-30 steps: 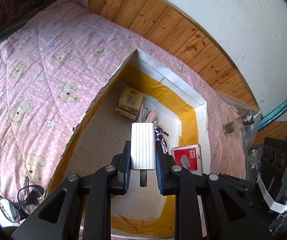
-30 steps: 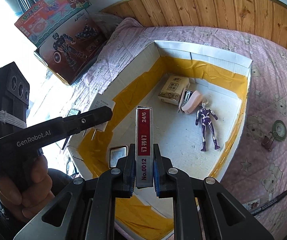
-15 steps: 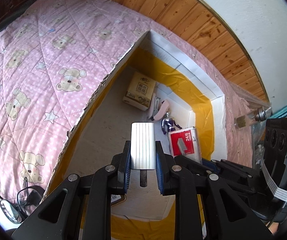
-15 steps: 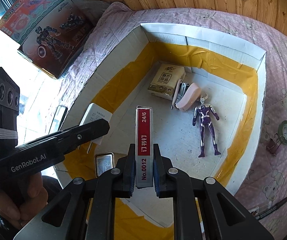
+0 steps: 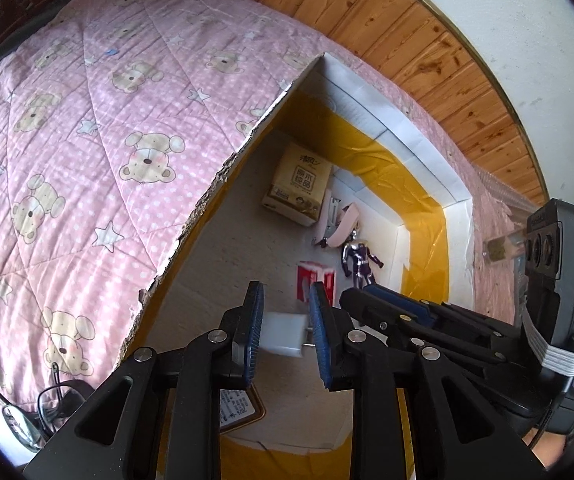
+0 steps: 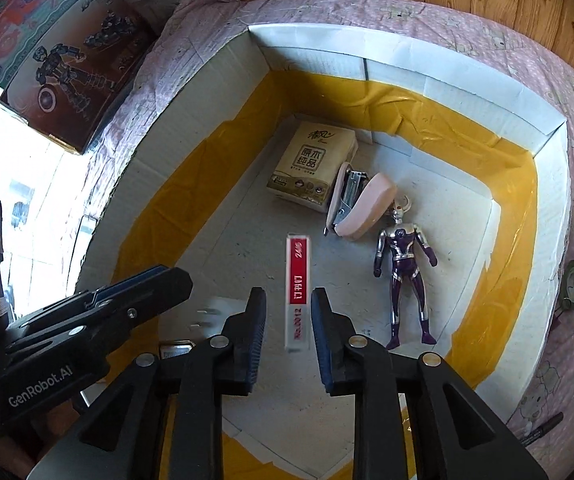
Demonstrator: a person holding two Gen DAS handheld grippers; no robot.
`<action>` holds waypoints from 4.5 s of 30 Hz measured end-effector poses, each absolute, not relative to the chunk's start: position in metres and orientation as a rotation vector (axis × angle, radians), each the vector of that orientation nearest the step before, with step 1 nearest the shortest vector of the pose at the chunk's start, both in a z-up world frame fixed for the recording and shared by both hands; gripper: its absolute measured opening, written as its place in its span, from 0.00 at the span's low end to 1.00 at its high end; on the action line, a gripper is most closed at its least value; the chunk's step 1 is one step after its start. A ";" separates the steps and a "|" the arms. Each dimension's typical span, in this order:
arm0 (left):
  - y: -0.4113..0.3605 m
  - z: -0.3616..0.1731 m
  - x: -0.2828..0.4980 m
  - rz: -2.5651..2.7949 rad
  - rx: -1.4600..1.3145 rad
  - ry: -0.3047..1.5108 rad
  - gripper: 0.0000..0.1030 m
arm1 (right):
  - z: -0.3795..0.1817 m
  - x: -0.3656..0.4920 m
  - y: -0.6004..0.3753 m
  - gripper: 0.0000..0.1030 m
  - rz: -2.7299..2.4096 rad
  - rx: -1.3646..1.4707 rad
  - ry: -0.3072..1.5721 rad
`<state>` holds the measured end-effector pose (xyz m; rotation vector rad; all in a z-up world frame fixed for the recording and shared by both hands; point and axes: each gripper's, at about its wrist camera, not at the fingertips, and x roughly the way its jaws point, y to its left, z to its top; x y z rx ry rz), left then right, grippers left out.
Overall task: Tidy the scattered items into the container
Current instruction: 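Open the left tool dropping the charger while the right tool releases the staple box, then withdraw both tools from the box toward the black marker, then grasp the clear labelled tube with the left tool while the right tool grasps the black marker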
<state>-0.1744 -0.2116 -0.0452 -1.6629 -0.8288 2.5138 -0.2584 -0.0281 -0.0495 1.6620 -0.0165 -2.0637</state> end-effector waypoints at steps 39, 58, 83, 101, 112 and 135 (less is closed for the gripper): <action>-0.143 0.008 -0.088 2.558 -1.595 -0.596 0.26 | -0.005 -0.186 0.021 0.32 -2.086 1.603 -0.045; -0.101 0.032 -0.053 2.698 -1.532 -0.353 0.27 | 0.022 -0.139 0.056 0.34 -2.139 1.433 0.007; 0.000 0.026 -0.017 2.609 -1.376 -0.203 0.36 | 0.017 -0.080 0.161 0.36 -2.319 1.227 -0.121; 0.081 -0.039 -0.065 2.393 -1.498 -0.148 0.41 | -0.083 -0.095 0.283 0.36 -2.329 1.512 -0.624; 0.091 -0.092 -0.116 2.422 -1.576 -0.109 0.41 | -0.111 -0.140 0.303 0.35 -2.204 1.598 -0.882; 0.082 -0.117 -0.133 2.333 -1.588 -0.258 0.41 | -0.115 -0.171 0.256 0.22 -2.395 1.562 -0.325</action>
